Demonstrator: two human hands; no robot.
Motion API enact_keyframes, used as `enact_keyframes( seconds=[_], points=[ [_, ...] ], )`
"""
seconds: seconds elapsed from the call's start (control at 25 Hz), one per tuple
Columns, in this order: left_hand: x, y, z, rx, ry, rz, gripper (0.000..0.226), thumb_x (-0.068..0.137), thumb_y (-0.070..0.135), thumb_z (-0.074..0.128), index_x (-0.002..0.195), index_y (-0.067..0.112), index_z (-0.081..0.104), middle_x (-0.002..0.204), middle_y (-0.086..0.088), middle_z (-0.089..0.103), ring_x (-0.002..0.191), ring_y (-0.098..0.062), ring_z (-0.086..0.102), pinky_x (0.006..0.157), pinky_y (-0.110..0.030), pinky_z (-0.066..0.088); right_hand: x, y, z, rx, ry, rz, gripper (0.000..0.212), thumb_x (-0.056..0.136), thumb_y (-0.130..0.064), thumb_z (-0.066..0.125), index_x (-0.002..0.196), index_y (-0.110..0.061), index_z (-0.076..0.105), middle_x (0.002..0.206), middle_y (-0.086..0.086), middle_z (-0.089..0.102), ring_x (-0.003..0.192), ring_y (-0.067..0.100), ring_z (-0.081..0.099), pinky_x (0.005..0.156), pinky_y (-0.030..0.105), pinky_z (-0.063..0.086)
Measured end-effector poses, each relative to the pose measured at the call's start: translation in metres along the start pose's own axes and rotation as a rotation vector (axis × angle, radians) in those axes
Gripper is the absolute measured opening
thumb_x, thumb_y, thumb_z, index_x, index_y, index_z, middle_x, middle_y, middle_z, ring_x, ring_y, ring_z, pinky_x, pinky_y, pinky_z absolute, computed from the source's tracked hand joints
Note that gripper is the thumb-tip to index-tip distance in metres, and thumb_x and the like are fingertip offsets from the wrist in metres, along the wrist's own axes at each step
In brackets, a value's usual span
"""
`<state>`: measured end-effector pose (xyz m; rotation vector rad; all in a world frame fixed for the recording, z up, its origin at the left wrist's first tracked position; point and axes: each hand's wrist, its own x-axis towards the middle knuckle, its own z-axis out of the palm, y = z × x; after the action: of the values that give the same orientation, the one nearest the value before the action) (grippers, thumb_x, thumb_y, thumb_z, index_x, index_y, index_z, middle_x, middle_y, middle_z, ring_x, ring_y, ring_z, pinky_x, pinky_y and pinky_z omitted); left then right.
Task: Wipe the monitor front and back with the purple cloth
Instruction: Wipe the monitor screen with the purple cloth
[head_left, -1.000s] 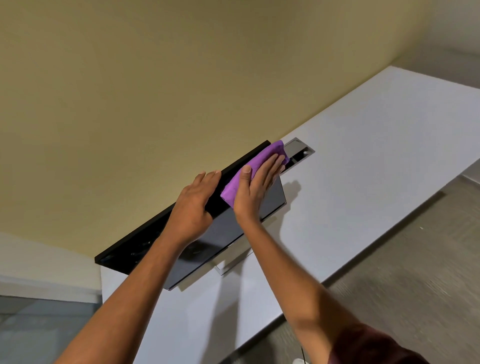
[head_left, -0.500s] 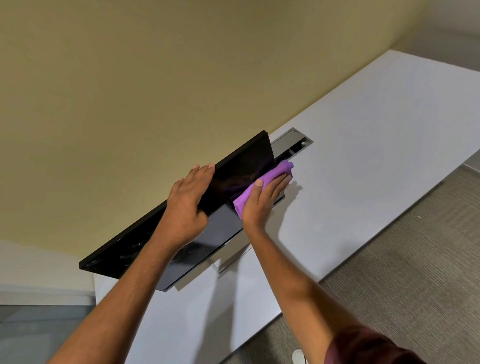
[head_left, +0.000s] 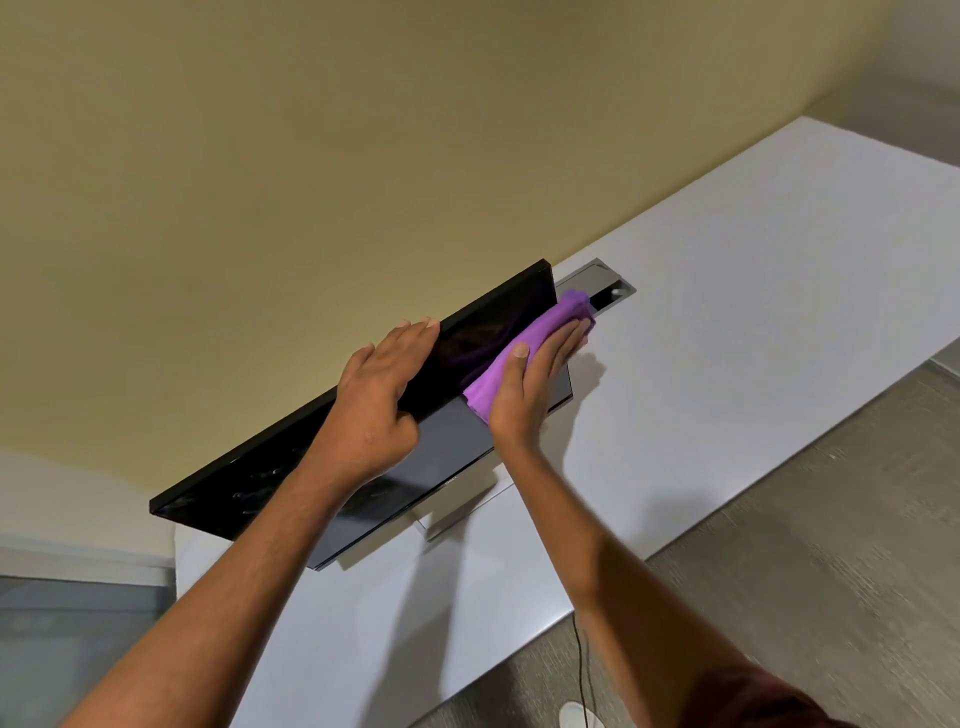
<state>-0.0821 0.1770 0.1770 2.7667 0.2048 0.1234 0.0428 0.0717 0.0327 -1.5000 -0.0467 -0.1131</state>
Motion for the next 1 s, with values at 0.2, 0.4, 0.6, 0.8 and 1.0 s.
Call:
enact_keyframes(
  seconds=[0.2,0.4,0.6,0.8,1.0],
  points=[
    [-0.002,0.003,0.001,-0.004,0.002,-0.013,0.114,0.065,-0.013,0.052,0.168,0.028,0.025,0.174,0.012,0.023,0.164,-0.01,0.011,0.132,-0.048,0.011,0.014,-0.019,-0.018,-0.353,-0.149,-0.492,0.074,0.113,-0.028,0.044,0.168,0.004,0.005,0.178,0.021,-0.001,0.166,0.039,-0.003,0.134,0.059,0.011],
    [-0.001,0.011,-0.004,-0.019,-0.005,-0.052,0.112,0.068,-0.015,0.049,0.168,0.028,0.022,0.175,0.008,0.021,0.164,-0.011,0.006,0.133,-0.044,0.001,0.054,0.001,-0.06,-0.769,-0.33,-0.961,0.068,0.117,-0.032,0.039,0.167,0.005,0.011,0.172,0.031,0.018,0.164,0.047,0.004,0.126,0.068,0.027],
    [0.004,0.011,-0.003,-0.076,0.015,-0.127,0.112,0.065,-0.013,0.048,0.166,0.031,0.03,0.172,0.011,0.028,0.162,-0.007,0.012,0.133,-0.044,0.0,0.123,0.014,-0.09,-0.882,-0.54,-1.448,0.088,0.105,-0.024,0.068,0.171,-0.004,0.012,0.179,0.018,0.003,0.166,0.04,0.003,0.132,0.061,0.017],
    [0.004,0.018,-0.004,-0.14,0.002,-0.21,0.112,0.061,-0.012,0.045,0.163,0.032,0.037,0.169,0.012,0.035,0.161,-0.006,0.017,0.131,-0.041,-0.003,0.168,-0.003,-0.092,-0.837,-0.805,-1.843,0.081,0.092,-0.005,0.064,0.168,-0.01,0.034,0.177,0.007,0.025,0.165,0.03,0.02,0.133,0.051,0.019],
    [0.006,0.033,-0.006,-0.116,0.024,-0.286,0.11,0.065,-0.019,0.046,0.163,0.031,0.038,0.169,0.012,0.033,0.162,-0.007,0.013,0.133,-0.044,-0.003,0.168,-0.008,-0.08,-0.897,-1.222,-2.049,0.078,0.096,0.003,0.029,0.172,-0.008,0.014,0.181,0.005,0.009,0.166,0.023,0.012,0.135,0.044,0.016]
  ],
)
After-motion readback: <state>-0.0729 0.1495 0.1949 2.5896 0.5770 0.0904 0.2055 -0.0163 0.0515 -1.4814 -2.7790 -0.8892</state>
